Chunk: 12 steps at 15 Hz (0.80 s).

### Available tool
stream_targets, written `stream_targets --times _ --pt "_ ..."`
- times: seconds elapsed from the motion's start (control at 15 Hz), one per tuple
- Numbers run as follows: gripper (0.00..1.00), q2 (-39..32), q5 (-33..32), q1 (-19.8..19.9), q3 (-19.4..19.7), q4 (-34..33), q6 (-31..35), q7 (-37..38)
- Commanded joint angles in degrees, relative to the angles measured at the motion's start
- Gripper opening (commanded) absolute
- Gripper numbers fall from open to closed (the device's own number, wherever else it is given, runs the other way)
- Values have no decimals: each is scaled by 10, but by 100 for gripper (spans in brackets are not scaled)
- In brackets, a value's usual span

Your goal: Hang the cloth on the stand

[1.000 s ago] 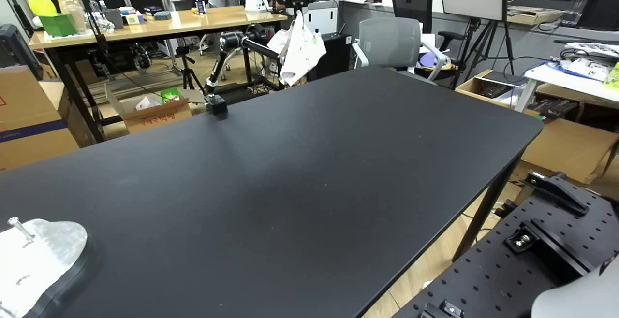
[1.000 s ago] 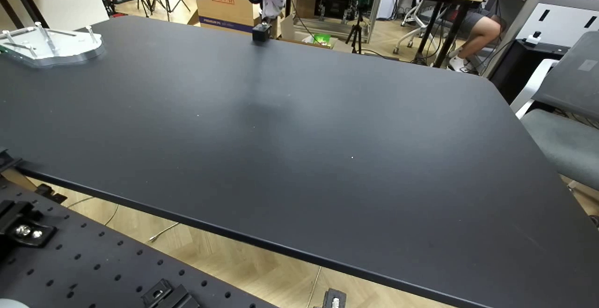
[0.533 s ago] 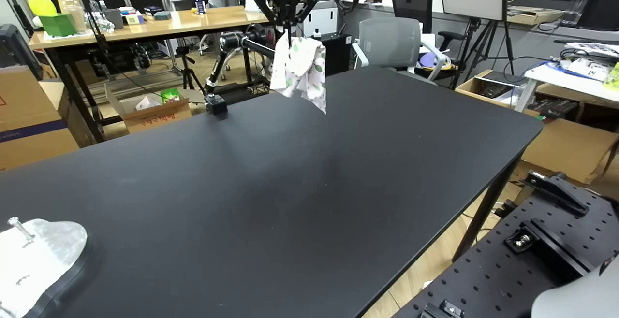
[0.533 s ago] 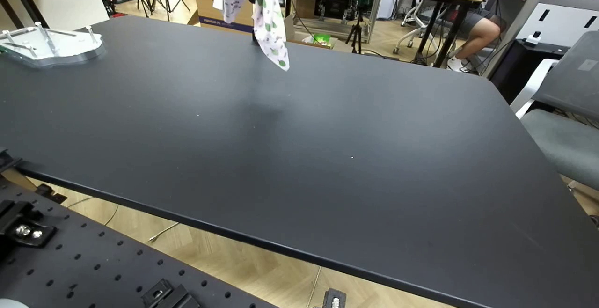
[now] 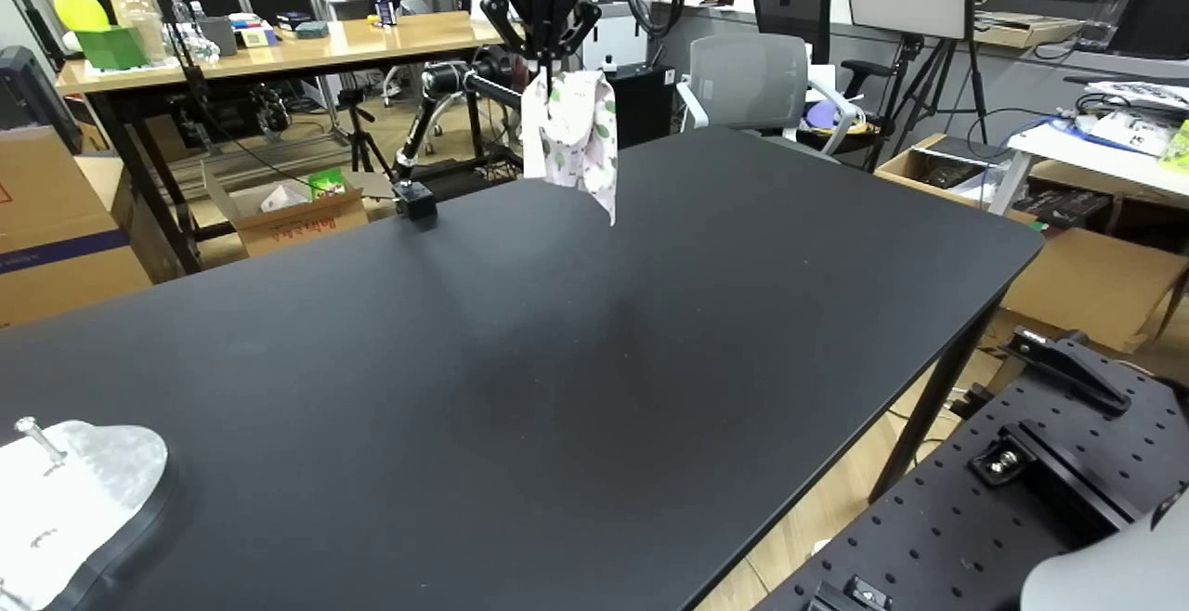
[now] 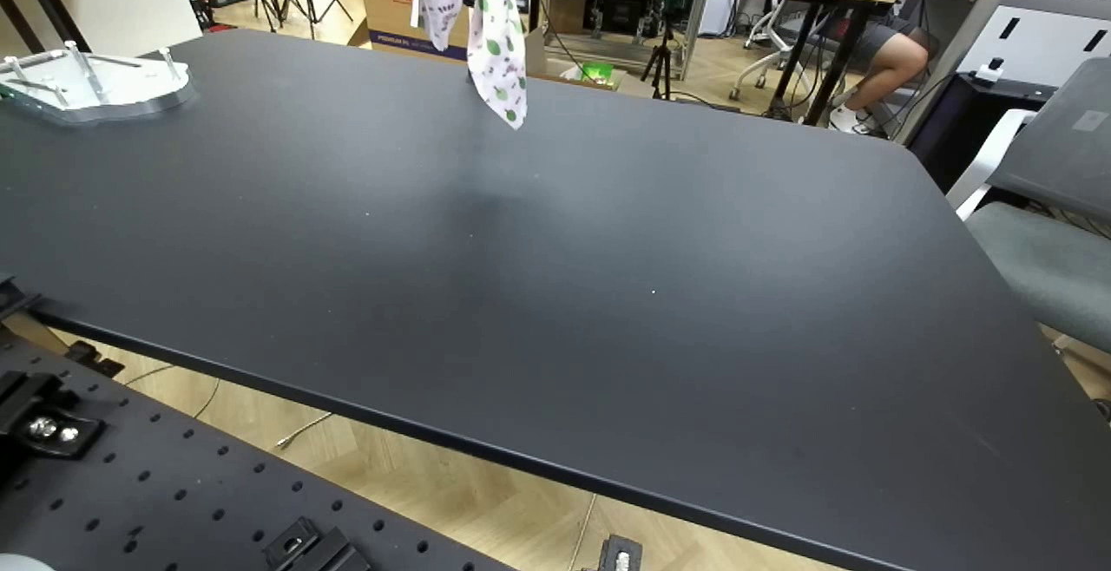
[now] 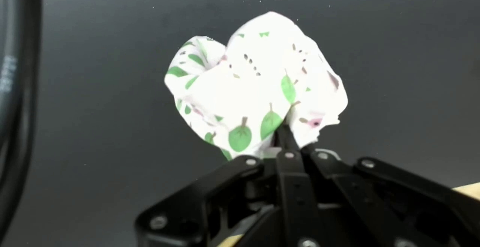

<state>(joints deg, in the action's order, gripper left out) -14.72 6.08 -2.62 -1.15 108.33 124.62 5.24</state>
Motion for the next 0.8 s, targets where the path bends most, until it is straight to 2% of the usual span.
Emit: stream_targets --times 0.0,0.6,0.73 --pt "32 19 12 6 -4 8 2 -10" --pt "95 56 -23 -11 -7 -14 -12 11" --pt "100 72 -23 -13 -11 -23 -32 14"
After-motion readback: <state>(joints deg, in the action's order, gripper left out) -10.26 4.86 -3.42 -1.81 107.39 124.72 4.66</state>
